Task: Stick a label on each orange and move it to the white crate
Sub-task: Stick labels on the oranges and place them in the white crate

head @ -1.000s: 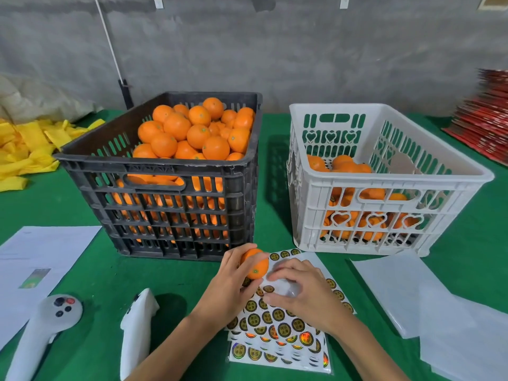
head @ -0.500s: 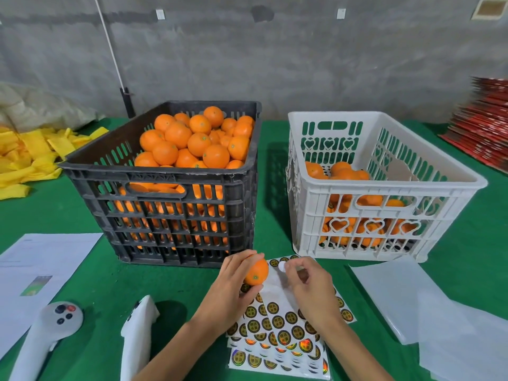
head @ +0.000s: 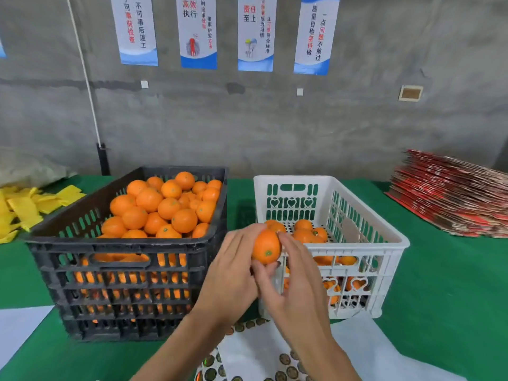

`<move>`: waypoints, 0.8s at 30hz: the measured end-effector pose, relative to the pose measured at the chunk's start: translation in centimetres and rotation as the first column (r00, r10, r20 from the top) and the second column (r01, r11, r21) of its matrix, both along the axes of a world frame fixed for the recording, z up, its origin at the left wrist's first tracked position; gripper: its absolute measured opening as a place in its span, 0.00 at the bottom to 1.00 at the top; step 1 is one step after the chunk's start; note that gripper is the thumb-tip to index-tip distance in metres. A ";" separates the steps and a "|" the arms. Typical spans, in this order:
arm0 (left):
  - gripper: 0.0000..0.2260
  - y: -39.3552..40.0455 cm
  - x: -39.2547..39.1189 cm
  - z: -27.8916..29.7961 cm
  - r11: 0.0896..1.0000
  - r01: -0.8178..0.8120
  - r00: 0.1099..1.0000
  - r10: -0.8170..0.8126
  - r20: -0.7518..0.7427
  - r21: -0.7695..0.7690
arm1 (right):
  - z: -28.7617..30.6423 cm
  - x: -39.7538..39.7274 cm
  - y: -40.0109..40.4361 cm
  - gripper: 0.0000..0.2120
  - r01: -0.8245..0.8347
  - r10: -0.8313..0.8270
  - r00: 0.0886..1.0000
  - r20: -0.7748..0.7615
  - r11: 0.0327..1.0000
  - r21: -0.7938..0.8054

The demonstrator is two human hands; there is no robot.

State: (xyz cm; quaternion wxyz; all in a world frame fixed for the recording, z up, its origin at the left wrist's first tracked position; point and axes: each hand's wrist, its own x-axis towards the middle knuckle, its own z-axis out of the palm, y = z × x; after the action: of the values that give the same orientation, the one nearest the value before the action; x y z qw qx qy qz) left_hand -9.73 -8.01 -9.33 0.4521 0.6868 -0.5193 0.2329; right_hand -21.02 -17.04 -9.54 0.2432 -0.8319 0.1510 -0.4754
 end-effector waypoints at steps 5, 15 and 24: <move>0.23 -7.2 0.9 5.0 0.954 0.035 0.999 -0.033 -0.013 0.296 | 4.5 1.1 -5.4 0.19 0.201 -0.205 0.964 -0.167 0.979 -0.041; 0.15 -4.2 8.3 7.7 0.937 -0.056 0.980 0.117 -0.162 0.344 | 5.5 6.9 -3.5 0.14 -0.045 0.045 0.997 -0.066 0.999 -0.004; 0.38 0.6 20.7 8.4 0.275 -0.206 0.817 0.576 0.010 0.939 | 4.8 13.6 0.3 0.18 -0.186 0.193 0.977 -0.092 0.979 0.079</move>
State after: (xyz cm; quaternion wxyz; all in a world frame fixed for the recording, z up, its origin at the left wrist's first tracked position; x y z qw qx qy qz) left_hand 11.01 -7.38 -0.90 0.0061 0.9529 -0.2844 -0.1055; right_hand -7.39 -16.71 -4.75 0.3085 -0.8560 0.0992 -0.4028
